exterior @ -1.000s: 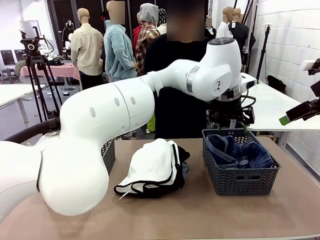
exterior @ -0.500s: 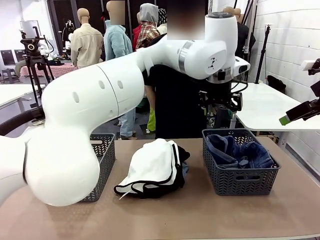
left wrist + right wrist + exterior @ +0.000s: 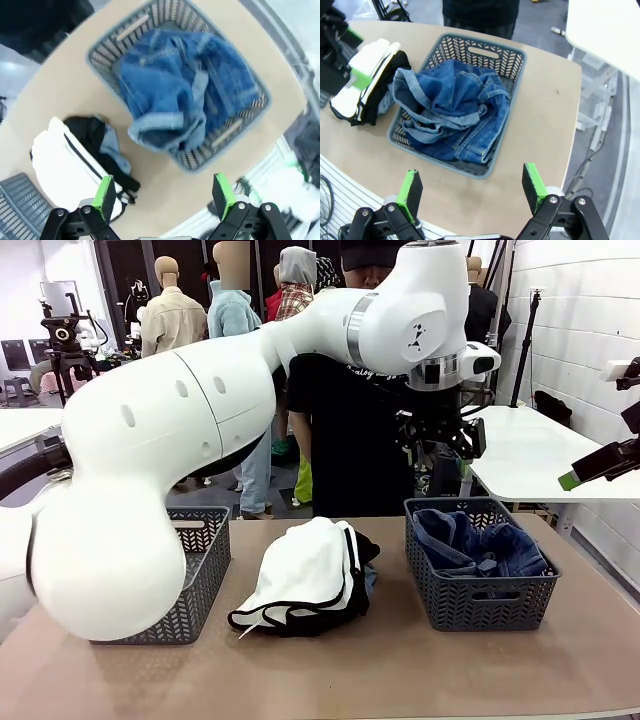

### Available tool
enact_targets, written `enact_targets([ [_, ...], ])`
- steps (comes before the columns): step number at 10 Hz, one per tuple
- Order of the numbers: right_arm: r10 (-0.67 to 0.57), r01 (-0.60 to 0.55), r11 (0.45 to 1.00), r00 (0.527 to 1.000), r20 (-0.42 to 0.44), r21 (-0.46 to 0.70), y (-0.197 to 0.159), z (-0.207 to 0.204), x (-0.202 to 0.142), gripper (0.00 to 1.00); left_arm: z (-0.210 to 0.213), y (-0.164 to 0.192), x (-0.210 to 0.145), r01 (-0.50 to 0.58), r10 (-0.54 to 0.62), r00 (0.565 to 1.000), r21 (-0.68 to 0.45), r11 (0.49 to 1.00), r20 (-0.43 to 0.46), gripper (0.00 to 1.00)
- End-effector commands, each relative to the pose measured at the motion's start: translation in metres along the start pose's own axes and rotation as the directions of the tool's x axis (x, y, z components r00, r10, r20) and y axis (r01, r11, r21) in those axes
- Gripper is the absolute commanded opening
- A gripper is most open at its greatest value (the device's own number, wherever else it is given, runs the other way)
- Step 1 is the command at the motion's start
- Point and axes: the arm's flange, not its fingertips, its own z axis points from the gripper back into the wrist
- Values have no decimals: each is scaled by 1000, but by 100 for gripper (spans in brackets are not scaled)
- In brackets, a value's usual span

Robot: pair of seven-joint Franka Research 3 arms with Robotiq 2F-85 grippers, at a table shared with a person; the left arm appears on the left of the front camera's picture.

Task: Sort the tops and bottoms.
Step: Lift clothes from the center of the table with your right hand.

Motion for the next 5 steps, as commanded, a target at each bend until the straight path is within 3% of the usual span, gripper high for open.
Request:
enact_targets([
  [1,3,-3,1000,1000,10,3,-1,-1,1,100,2,2,10,-53,53,995,5,999,80,100],
  [5,3,-3,1000,1000,10,3,-1,-1,1,100,2,2,10,-53,53,995,5,999,80,100],
])
